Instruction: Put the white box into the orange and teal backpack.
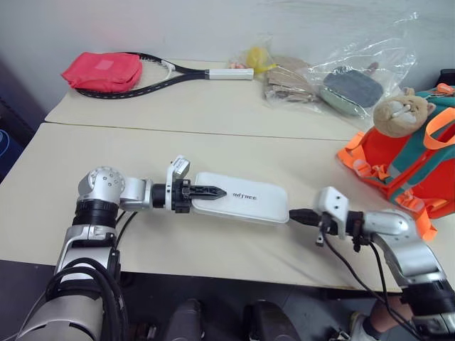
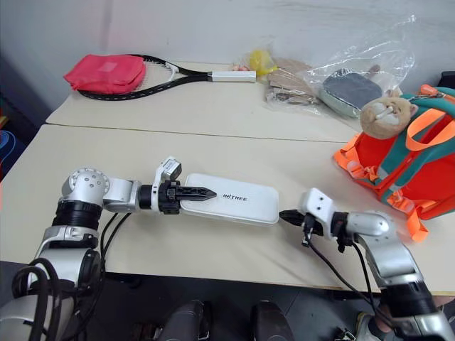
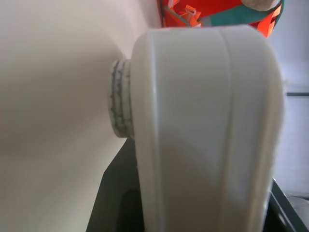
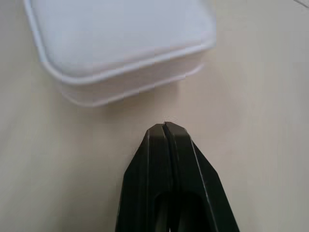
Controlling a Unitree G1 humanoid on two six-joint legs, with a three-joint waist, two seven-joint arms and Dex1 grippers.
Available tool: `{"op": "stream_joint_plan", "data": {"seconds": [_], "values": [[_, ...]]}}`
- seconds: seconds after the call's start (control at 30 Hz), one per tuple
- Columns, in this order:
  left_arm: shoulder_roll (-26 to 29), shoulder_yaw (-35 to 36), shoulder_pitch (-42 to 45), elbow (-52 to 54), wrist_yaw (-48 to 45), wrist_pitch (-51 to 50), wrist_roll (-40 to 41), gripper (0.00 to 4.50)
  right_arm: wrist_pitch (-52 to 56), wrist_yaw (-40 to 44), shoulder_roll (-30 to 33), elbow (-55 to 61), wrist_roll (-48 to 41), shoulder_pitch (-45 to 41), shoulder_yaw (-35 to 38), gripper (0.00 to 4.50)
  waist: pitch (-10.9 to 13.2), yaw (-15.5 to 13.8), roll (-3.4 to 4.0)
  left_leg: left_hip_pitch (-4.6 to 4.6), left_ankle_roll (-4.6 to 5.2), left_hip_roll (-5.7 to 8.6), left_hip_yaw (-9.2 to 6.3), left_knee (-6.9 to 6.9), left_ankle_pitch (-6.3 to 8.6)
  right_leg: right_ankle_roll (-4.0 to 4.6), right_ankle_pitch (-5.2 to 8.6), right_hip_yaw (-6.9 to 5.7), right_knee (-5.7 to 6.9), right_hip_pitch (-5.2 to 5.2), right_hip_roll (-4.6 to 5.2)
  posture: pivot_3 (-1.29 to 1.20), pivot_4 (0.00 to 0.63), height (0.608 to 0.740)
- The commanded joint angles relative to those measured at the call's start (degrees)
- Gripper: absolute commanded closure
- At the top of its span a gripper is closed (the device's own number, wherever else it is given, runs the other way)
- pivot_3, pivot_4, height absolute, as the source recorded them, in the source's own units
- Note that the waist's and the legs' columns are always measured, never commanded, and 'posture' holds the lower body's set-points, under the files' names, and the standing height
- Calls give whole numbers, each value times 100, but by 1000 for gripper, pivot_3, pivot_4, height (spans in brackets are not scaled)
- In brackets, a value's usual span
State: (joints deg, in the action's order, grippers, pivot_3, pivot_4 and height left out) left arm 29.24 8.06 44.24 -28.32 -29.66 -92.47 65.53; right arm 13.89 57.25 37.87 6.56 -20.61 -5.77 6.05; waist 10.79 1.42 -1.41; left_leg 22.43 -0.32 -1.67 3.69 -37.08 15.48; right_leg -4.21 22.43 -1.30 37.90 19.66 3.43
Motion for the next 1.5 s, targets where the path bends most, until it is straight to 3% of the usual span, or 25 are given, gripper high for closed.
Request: {"op": "stream_joint_plan", "data": {"seconds": [0.03,0.17,0.3,0.43,0.53,0.7,0.9,1.0,1.13,1.37,1.4,1.5], "values": [[100,857,-429,1233,70,191,285,3205,144,-557,-247,801,-776,907,1308,3929,0,-13,0,2,0,0,0,1,0,0,0,0,-2,0,0,0,150,740],[467,1119,-1275,2474,-397,1211,-121,3205,262,-1196,-612,1482,-1162,1907,2295,2666,0,17,1,-3,-3,-1,-1,9,3,0,1,2,-11,-7,-1,0,150,740],[1208,941,-2413,3528,-1717,2773,-883,3205,-244,-1718,-1255,1739,-1117,3104,3413,1341,-1,14,2,-27,-21,1,10,69,-2,2,2,10,-30,-10,-4,0,150,740],[1201,1121,-3304,3994,-2581,4007,-1198,3205,-508,-2005,-1408,1414,-1161,3262,3891,12,-5,21,12,-34,-30,6,21,101,-9,6,4,18,-49,-11,0,0,150,740],[1159,1158,-3631,4113,-2760,4314,-1235,3205,-512,-1988,-1024,1079,-1191,2785,3875,12,-5,55,12,-36,-28,2,31,101,-3,8,3,24,-52,-11,0,0,150,740],[1080,1177,-3594,4187,-2854,4373,-1013,3205,-163,-1606,-96,-10,-1346,1028,3210,12,0,92,25,-40,23,0,39,103,-5,13,2,25,-43,-5,2,0,150,740],[1062,1161,-3551,4304,-2836,4421,-958,3205,-27,-1273,246,-1526,-1127,-821,2322,12,1,18,27,-23,14,-2,24,99,-9,15,4,16,-33,11,-5,0,150,740],[1024,1257,-3599,4411,-2712,4430,-908,3205,-123,-1153,144,-1945,-1042,-1519,1964,659,2,32,29,-12,11,4,29,86,-12,12,2,19,-36,14,2,0,150,740],[884,1716,-3497,4284,-2144,4257,-561,3205,-270,-952,-81,-2100,-1074,-1898,1716,1946,3,37,28,-13,17,2,28,84,-10,9,1,18,-36,11,2,0,150,740],[970,2390,-3490,3730,-1445,4070,-318,3205,199,-485,-693,-645,-1409,-1987,671,4243,3,150,27,-17,17,-4,22,90,-10,9,1,14,-18,18,-3,0,150,740],[960,2468,-3456,3615,-1345,4102,-333,3205,328,-479,-807,-402,-1510,-2013,521,4443,3,171,27,-17,17,-5,20,92,-10,9,1,13,-18,19,-3,0,150,740],[983,2602,-3313,3274,-1149,4171,-387,3205,722,-441,-1077,202,-1781,-2067,136,4479,4,189,25,-12,13,-6,20,96,-12,9,1,13,-10,33,-3,0,150,740]]}}
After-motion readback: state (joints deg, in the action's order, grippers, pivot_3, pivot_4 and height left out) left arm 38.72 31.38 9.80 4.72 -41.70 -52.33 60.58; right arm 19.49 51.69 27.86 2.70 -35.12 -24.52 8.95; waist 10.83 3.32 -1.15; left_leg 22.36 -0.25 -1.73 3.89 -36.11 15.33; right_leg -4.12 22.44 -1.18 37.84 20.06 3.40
